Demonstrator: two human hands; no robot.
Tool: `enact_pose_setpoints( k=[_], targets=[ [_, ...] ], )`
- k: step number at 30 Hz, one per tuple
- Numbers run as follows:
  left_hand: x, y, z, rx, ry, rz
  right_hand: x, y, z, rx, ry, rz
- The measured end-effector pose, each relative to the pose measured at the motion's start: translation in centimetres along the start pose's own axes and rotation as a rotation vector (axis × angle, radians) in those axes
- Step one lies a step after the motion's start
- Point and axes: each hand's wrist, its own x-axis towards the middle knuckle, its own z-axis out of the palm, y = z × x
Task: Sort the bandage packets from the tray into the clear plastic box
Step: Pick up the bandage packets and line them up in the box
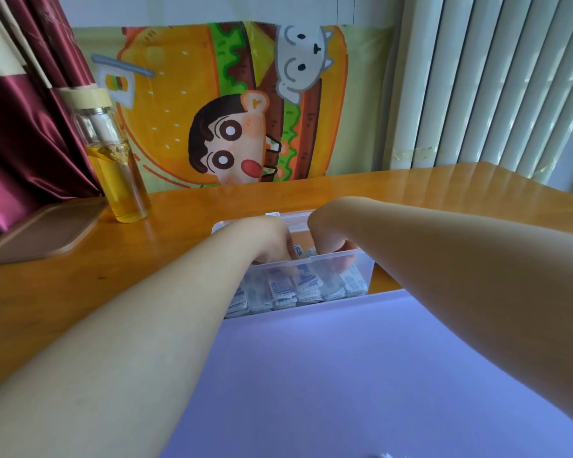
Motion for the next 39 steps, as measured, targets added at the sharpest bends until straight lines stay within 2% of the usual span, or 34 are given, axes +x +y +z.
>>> enact_pose_setpoints(
  k=[4,5,7,10,12,15,17,20,23,27,31,39],
  targets=[
    [0.4,-0.3,0.3,-0.047,0.050,0.010,-0.5,-0.2,-0.1,-0.158,0.065,-0.031],
    [0.4,-0.4,0.3,-0.087,0.082,0.012,-0.5,-0.2,-0.2,-0.128,0.074,-0.030],
    [0.0,-0.5,0.0,-0.222,0.182,0.009,-1.0,0.1,-0.3,-0.102,0.141,-0.083],
    [-1.6,-0.8,0.1,-0.369,0.362,0.016,-4.0,1.4,-0.5,0.040,0.337,-0.193],
    [-3.4,-1.1,0.8,-0.412,0.510,0.039,-6.8,2.6,0.2,-0.008,0.426,-0.249],
    [-7.0,-1.1,2.6,-0.437,0.636,0.083,-11.1,4.5,2.3,0.097,0.384,-0.293],
    [-9.5,-0.6,3.8,-0.402,0.613,0.131,-13.7,5.1,4.1,0.094,0.195,-0.271],
    [-12.9,0.7,6.2,-0.351,0.423,0.195,-17.2,5.0,7.2,0.046,-0.075,-0.256],
    [-15.0,1.8,8.2,-0.282,0.223,0.205,-19.3,4.7,9.9,-0.025,-0.067,-0.223],
    [-16.5,3.1,9.3,-0.172,0.127,0.238,-20.1,4.4,11.2,-0.011,-0.076,-0.198],
    [-17.0,3.9,9.2,-0.237,0.165,0.231,-19.5,4.2,10.8,0.029,-0.187,-0.208],
    [-16.9,2.9,9.3,-0.296,0.237,0.205,-18.7,4.0,10.9,-0.063,-0.168,-0.341]
  ],
)
